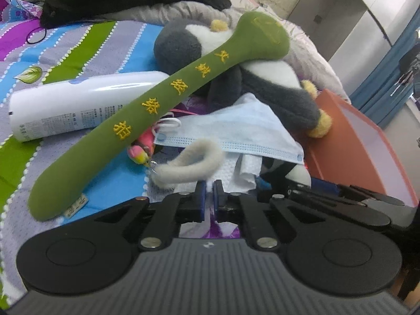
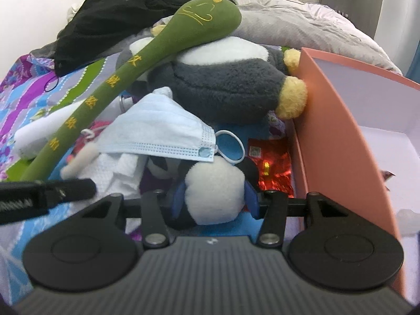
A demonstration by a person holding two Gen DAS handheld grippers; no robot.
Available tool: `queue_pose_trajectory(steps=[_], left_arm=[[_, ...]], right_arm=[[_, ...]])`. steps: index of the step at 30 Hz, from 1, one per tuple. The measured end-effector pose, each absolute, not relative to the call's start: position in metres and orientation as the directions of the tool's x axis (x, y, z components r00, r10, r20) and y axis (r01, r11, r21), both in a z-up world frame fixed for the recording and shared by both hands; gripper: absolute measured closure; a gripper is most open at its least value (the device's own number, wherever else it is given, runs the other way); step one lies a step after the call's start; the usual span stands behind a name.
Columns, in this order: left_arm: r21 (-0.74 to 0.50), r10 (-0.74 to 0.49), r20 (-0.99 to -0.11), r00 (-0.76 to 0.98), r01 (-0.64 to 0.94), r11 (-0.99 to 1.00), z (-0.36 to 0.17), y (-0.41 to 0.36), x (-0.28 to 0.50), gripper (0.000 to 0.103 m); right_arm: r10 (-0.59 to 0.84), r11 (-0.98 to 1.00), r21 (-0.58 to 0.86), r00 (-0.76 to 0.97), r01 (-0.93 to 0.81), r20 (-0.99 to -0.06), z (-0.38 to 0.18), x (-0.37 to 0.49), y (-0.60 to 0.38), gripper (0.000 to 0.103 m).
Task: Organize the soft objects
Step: 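Close the left gripper on the white towel while the right gripper grasps white tissue, then lift the white towel with the left gripper while the right gripper lifts the tissue toward the box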
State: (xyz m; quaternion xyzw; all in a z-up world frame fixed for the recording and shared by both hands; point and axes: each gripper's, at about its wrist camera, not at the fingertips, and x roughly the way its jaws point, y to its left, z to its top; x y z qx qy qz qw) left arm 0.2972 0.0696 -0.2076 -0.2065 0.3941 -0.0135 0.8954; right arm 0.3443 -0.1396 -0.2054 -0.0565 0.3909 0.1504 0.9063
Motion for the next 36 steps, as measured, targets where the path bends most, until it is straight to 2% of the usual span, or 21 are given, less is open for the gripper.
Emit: queue_pose_trajectory(steps=[12, 21, 28, 36], left_arm=[[-0.434, -0.246, -0.713, 0.657, -0.139, 0.890, -0.193, 0.065, 0.224, 0.096], [-0.420, -0.248, -0.747, 0.617, -0.148, 0.896, -0.180, 0.066, 0.183, 0.096], [-0.399, -0.248, -0.778, 0.577, -0.149, 0.905, -0.189, 0.060, 0.171, 0.096], [-0.359, -0.232, -0.802, 0.550, -0.133, 0.924, -0.203, 0.059, 0.172, 0.095]], right_arm=[[0.232, 0.931, 0.015, 0.560, -0.365, -0.795, -0.200, 0.280, -0.159, 0.051], [0.291, 0.902, 0.095, 0.431, -0.420, -0.854, -0.196, 0.246, -0.177, 0.049], [0.309, 0.888, 0.085, 0.449, -0.452, -0.838, -0.182, 0.227, -0.186, 0.044], [0.369, 0.833, 0.018, 0.532, -0.553, -0.762, -0.164, 0.230, -0.166, 0.043]])
